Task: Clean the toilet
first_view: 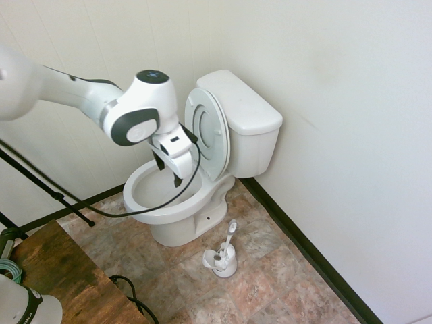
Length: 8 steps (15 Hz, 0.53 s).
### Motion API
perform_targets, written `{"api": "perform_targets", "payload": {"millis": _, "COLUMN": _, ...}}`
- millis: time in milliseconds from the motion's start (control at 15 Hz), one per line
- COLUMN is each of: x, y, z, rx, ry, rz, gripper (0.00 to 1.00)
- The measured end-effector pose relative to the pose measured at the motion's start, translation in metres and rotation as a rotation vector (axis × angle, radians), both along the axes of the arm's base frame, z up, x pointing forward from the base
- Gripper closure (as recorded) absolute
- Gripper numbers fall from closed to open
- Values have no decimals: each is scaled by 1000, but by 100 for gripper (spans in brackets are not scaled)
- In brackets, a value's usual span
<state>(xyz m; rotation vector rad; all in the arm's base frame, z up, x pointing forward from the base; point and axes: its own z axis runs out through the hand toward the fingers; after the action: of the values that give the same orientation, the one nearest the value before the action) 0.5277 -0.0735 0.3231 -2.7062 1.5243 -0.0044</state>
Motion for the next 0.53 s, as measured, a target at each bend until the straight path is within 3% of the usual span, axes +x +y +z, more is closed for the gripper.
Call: {"api": "perform_targets", "payload": {"millis": 533, "x": 76, "y": -60, "z": -99, "rx": 26, "ry": 26, "rz": -138, "gripper": 0}}
